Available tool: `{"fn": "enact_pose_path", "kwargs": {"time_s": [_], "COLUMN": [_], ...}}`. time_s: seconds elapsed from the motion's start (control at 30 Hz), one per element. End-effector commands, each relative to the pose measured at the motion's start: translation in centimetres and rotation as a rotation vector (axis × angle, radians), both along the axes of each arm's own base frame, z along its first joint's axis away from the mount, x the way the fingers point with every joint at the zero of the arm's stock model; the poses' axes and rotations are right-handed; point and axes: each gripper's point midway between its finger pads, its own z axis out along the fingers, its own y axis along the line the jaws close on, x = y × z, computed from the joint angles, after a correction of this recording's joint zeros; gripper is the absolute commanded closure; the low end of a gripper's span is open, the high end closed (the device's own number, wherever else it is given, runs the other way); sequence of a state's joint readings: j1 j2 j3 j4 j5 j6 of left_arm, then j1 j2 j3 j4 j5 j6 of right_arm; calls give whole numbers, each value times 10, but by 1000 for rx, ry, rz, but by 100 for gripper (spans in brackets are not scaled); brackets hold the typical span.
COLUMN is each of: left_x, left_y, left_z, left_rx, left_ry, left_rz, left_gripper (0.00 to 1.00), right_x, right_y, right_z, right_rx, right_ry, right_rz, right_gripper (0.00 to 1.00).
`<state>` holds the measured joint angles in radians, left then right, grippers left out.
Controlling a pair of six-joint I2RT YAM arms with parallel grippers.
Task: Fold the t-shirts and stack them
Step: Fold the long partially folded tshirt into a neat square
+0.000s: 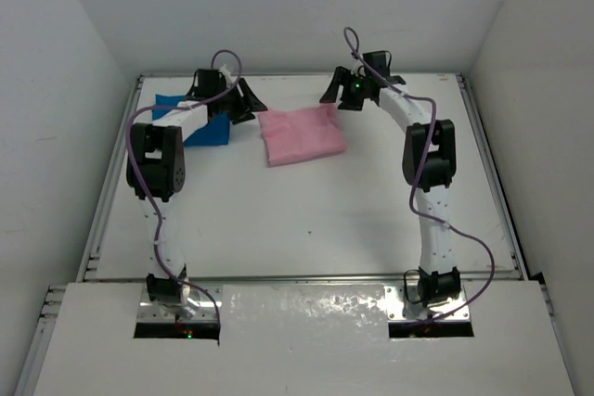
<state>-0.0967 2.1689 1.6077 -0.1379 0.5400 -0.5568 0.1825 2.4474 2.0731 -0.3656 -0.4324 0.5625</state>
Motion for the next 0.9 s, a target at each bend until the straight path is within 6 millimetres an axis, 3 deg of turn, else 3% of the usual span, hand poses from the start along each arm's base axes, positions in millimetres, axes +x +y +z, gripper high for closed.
{"fn": "enact_pose_path", "kwargs": {"time_s": [0.0, 0.1, 0.2, 0.23, 0.3, 0.33, 0.37, 0.4, 0.5, 0.67, 0.77, 0.87], "left_x": [29, 32, 21, 17, 9, 4, 0, -3, -18, -39, -54, -74], "left_y": [9, 13, 10, 9, 7, 3, 0, -5, -10, -19, -18, -10], "left_z": [45, 39, 19, 16, 5, 0, -4, -7, -25, -43, -29, -34], "left_rx": [61, 112, 112, 117, 139, 149, 158, 180, 231, 262, 285, 316], "left_ry": [-165, -145, -87, -83, -69, -57, -48, -59, -12, 40, 14, 39], "left_rz": [-33, -52, -90, -100, -123, -143, -159, -191, -247, -284, -269, -259], "left_gripper": [45, 44, 45, 45, 45, 45, 45, 45, 45, 46, 46, 46], "right_x": [14, -1, -20, -31, -41, -59, -63, -74, -89, -97, -102, -104], "right_y": [-19, -27, -35, -37, -34, -32, -33, -34, -34, -31, -29, -28], "right_z": [68, 61, 41, 26, 28, 12, 14, 3, -7, -15, -22, -21], "right_rx": [13, -16, -68, -74, -64, -46, -49, -54, -50, -26, -14, -2], "right_ry": [-162, -145, -77, -37, -66, -17, -21, 7, 28, 45, 63, 59], "right_rz": [-14, 13, 45, 55, 81, 101, 105, 113, 130, 137, 135, 137], "right_gripper": [29, 30, 30, 31, 31, 31, 31, 31, 31, 31, 31, 33]}}
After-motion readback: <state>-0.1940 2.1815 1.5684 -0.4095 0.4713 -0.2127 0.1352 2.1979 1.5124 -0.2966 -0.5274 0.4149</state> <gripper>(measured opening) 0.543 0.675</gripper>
